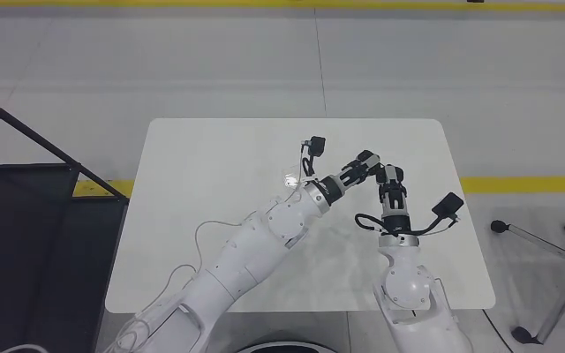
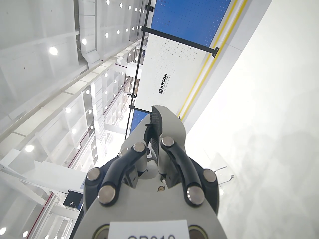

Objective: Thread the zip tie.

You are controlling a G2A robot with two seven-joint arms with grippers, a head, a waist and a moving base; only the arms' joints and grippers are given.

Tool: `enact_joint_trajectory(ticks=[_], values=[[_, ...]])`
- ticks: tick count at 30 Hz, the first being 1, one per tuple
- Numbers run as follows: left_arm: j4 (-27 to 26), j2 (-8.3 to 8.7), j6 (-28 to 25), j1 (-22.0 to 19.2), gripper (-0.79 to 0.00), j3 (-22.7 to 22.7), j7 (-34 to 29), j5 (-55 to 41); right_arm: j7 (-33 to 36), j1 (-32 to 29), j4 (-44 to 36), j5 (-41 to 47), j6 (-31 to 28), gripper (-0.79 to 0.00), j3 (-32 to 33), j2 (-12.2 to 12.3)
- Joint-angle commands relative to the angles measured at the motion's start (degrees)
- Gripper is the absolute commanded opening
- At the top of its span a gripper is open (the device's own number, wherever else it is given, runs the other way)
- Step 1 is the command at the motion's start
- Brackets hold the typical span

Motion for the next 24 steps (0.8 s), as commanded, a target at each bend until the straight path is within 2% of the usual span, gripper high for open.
enact_joint_trajectory(ticks=[1,13,14,15,20,24], values=[[0.03,-0.12,-0.02,0.09,-0.773,-0.23,-0.12,0.20,0.00,-0.05,-0.01,0.00,-0.01,-0.785,0.08,-0.09],[0.11,-0.75,0.15,0.66,-0.785,-1.59,-0.35,1.66,0.56,-0.23,0.05,-0.47,0.17,-0.785,0.61,-0.61],[0.12,-0.79,0.14,0.68,-0.785,-1.71,-0.22,1.98,0.51,-0.25,0.01,-0.43,0.20,-0.736,0.65,-0.66],[0.10,-0.83,0.19,0.72,-0.785,-1.84,-0.12,2.17,0.52,-0.27,0.01,-0.46,0.22,-0.557,0.68,-0.71],[0.00,-0.94,0.35,0.84,-0.785,-2.67,-0.25,2.95,0.78,-0.38,-0.01,-0.45,0.32,-0.499,1.06,-0.90],[-0.16,-1.01,0.51,1.02,-0.785,-3.28,-0.31,3.64,1.06,-0.55,-0.03,-0.48,0.34,-0.493,1.62,-1.01]])
